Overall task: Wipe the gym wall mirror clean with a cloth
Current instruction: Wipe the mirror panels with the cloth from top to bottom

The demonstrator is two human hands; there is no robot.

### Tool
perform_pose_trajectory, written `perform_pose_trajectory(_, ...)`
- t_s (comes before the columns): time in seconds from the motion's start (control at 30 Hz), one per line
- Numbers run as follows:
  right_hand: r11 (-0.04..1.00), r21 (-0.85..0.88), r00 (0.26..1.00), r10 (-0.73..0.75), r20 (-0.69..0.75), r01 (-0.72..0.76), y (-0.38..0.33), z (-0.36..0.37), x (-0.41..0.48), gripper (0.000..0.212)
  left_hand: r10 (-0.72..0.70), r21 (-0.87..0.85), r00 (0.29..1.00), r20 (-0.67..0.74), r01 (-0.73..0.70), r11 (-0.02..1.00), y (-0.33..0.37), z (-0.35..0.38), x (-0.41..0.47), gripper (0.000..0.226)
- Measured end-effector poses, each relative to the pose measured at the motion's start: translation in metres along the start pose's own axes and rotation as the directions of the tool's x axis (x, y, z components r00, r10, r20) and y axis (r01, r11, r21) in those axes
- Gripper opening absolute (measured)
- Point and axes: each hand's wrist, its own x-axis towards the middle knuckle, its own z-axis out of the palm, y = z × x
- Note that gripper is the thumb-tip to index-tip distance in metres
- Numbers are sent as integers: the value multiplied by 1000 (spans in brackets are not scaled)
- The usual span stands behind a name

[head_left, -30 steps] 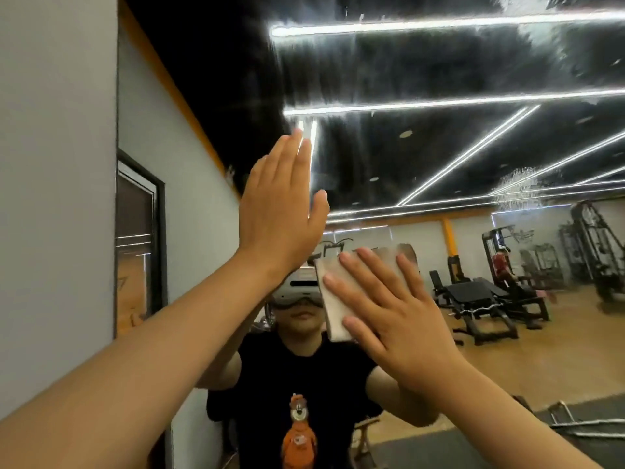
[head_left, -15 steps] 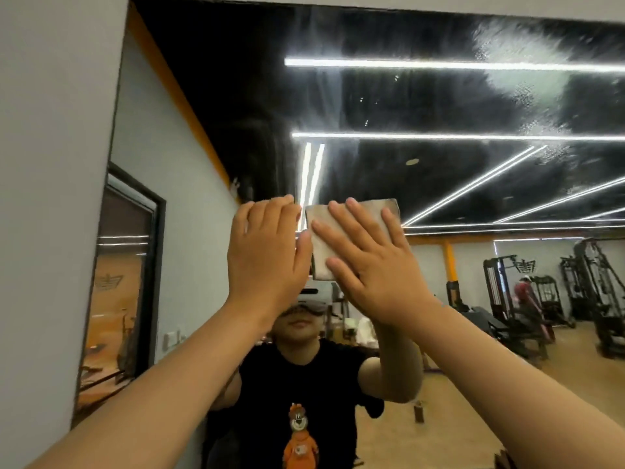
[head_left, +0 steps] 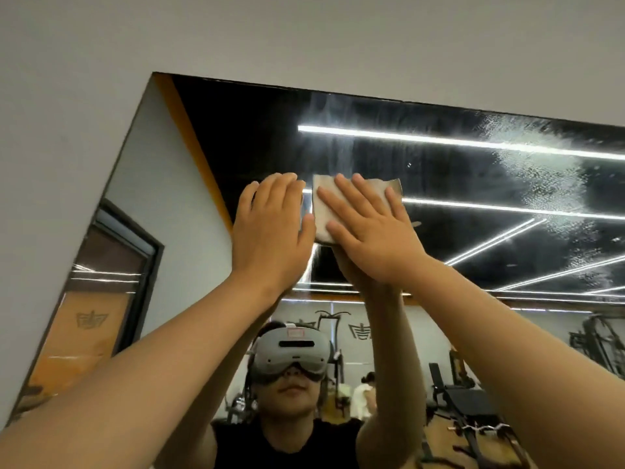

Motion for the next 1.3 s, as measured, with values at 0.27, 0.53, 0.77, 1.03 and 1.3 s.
perform_pose_trajectory(0.27, 990, 1, 990, 139, -29, -139, 18, -29, 99, 52, 39, 71, 999, -10, -39, 997, -5, 14, 1, 60)
perform_pose_trajectory(0.53, 988, -12, 987, 151, -55, -152, 34, -48, 156, 52, 56, 41, 998, 27, -58, 997, -7, 13, 2, 61)
perform_pose_trajectory(0.77, 996, -13, 995, 89, -49, -90, 43, -53, 163, 54, 59, -31, 998, -35, -61, 998, 7, 1, 10, 60)
perform_pose_trajectory(1.03, 995, 3, 994, 102, -50, -102, 133, -61, 123, 54, 22, -3, 1000, -1, -22, 1000, 95, 25, 52, 58)
perform_pose_trajectory(1.3, 993, 5, 991, 119, -68, -119, 255, -76, 70, 53, -202, -33, 979, 30, 203, 979, 104, 55, 57, 49)
